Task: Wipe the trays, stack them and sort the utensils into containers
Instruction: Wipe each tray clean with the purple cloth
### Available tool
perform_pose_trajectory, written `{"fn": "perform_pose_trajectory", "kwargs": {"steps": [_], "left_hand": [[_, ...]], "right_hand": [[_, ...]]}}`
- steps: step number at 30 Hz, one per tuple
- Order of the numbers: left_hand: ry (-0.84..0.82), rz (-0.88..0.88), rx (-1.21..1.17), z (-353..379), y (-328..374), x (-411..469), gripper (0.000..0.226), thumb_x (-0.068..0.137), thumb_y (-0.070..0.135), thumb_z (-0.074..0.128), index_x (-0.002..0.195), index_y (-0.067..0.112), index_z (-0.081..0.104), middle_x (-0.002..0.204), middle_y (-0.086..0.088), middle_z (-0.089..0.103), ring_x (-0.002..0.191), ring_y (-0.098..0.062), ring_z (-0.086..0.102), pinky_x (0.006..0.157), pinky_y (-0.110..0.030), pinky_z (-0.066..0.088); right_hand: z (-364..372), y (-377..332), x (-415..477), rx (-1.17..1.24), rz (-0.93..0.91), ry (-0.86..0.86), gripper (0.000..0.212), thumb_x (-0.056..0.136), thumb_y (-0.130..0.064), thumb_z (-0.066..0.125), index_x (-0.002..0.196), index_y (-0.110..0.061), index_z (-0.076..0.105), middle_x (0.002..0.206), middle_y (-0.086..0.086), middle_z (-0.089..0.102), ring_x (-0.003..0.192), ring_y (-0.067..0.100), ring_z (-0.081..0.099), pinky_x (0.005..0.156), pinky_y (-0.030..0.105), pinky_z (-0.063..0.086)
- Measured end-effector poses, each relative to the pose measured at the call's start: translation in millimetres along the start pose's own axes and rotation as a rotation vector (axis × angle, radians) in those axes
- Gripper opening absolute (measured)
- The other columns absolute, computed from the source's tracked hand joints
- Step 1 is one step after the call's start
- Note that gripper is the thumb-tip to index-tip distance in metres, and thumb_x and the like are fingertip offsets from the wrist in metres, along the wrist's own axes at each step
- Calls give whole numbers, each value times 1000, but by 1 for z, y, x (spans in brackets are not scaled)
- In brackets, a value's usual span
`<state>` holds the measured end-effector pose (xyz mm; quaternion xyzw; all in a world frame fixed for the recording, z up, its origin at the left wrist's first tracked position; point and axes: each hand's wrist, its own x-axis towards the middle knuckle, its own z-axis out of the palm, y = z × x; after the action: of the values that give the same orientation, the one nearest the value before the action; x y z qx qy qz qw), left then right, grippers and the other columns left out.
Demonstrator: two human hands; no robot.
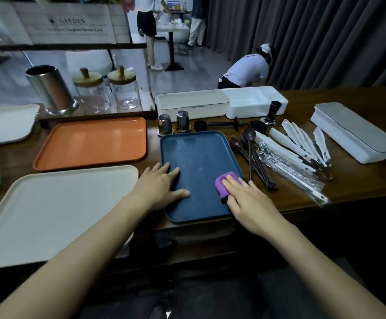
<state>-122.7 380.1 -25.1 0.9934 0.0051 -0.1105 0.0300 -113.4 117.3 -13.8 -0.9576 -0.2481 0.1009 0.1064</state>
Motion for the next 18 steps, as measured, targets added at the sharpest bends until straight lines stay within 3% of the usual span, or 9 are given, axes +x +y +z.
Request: {"fn": "perform_pose_trajectory", "kwargs": {"steps": [2, 5, 12, 15, 18], "left_hand": [[-97, 8, -112, 5, 5, -21, 107, 74, 93, 35, 163, 38, 12, 172, -6, 1, 158, -27, -7, 126, -49, 0], [-106, 20, -189, 13, 16, -38, 112, 69, 98, 36, 162, 42, 7, 171, -4, -7, 155, -24, -22, 126, -48, -9], [-169, -8, -167, 12, 21, -36, 122, 63, 99, 45, 162, 41, 2, 171, -2, -13, 153, -24, -28, 125, -49, -12], [-158, -15, -150, 13, 22, -34, 130, 53, 105, 37, 162, 43, 1, 171, -1, -10, 154, -24, -25, 125, -49, -10], [-123, -11, -164, 17, 21, -34, 135, 45, 109, 28, 161, 46, 1, 172, -1, -7, 155, -22, -23, 126, -49, -7]], "right_hand": [[2, 1, -1, 19, -4, 6, 54, 107, -31, 30, 160, -24, 20, 167, -4, 15, 154, 17, 13, 125, 36, 7], [4, 1, -2, 37, -13, 26, 56, 107, -39, 33, 160, -24, 21, 167, -4, 16, 154, 19, 14, 124, 37, 8], [10, -7, 20, 16, -51, 70, 57, 106, -43, 33, 157, -19, 28, 165, 2, 24, 151, 26, 20, 123, 41, 13], [21, -33, 30, 3, -89, 82, 58, 105, -44, 23, 155, -16, 30, 164, 5, 26, 149, 30, 23, 122, 44, 17], [32, -52, 15, 15, -179, 83, 64, 101, -44, 11, 158, -18, 25, 165, 2, 23, 151, 28, 19, 124, 43, 12]]}}
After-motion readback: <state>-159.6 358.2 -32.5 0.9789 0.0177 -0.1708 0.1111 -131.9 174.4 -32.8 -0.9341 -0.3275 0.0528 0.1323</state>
